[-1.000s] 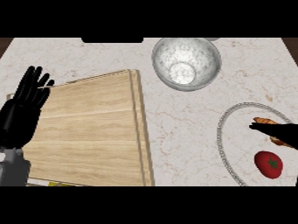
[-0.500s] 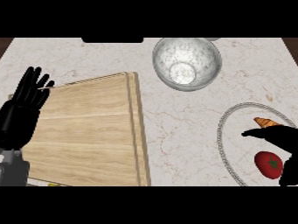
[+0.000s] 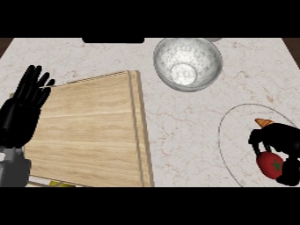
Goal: Pick the tomato from the placemat and place it in the bowl
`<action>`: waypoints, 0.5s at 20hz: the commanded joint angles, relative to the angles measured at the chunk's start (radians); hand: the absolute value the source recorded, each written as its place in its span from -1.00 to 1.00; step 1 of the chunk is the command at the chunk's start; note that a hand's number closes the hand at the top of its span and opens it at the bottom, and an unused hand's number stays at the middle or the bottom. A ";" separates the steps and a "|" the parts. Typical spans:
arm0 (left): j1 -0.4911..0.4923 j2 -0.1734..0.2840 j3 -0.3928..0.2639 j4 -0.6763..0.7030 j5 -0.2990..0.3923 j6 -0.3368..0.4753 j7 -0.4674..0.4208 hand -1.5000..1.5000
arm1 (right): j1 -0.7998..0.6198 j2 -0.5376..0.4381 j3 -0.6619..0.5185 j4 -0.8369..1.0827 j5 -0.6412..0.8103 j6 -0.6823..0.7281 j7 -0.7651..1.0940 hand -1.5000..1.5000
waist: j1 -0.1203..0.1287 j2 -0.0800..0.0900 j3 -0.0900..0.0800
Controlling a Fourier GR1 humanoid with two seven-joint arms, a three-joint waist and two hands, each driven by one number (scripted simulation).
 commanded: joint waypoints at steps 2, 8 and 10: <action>-0.016 -0.015 0.010 0.021 -0.006 -0.004 -0.014 0.00 | -0.024 0.055 -0.001 0.009 0.055 -0.006 -0.031 1.00 | 0.000 0.005 0.004; 0.030 -0.041 -0.033 -0.051 -0.010 0.003 0.025 0.00 | -0.093 0.452 0.054 -0.113 0.092 -0.030 0.368 1.00 | 0.015 0.000 0.004; 0.007 -0.019 -0.014 -0.001 -0.005 -0.021 0.000 0.00 | -0.156 0.619 0.075 -0.098 0.124 -0.076 0.511 1.00 | 0.030 0.006 0.002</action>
